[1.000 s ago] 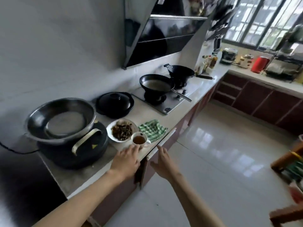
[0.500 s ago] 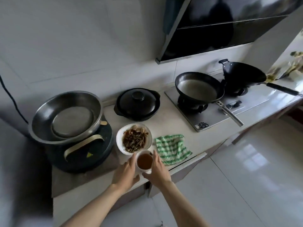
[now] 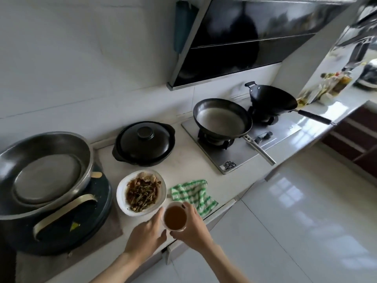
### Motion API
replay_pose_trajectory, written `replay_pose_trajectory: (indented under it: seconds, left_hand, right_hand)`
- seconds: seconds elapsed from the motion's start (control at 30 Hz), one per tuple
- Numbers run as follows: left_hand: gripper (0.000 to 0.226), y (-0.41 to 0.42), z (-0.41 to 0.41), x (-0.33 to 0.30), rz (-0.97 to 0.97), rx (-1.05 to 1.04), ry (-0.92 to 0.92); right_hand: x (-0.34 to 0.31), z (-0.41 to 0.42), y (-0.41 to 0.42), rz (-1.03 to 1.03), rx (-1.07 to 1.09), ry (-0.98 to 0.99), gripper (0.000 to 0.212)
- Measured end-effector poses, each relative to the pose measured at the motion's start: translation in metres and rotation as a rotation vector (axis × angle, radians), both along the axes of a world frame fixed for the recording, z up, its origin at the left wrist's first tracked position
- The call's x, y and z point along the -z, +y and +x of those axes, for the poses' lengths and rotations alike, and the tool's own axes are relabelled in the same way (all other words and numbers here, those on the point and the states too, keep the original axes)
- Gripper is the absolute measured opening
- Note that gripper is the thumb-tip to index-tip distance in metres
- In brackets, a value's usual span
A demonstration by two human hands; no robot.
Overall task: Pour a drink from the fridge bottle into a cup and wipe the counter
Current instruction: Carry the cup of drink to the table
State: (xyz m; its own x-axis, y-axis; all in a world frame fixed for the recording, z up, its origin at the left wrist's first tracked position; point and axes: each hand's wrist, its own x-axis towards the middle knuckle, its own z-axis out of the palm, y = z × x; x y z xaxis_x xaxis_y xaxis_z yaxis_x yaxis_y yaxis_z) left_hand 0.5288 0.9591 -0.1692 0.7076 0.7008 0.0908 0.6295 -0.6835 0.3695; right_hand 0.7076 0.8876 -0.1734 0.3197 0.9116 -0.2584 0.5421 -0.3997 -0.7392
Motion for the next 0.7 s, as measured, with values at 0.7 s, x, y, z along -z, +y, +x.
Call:
replay_pose_trajectory:
  seconds: [0.7]
  left_hand:
    - [0.085, -0.208, 0.310, -0.043, -0.216, 0.886, -0.092]
  right_hand:
    - [-0.069, 0.165, -0.321, 0.128, 1.080, -0.149, 0.082]
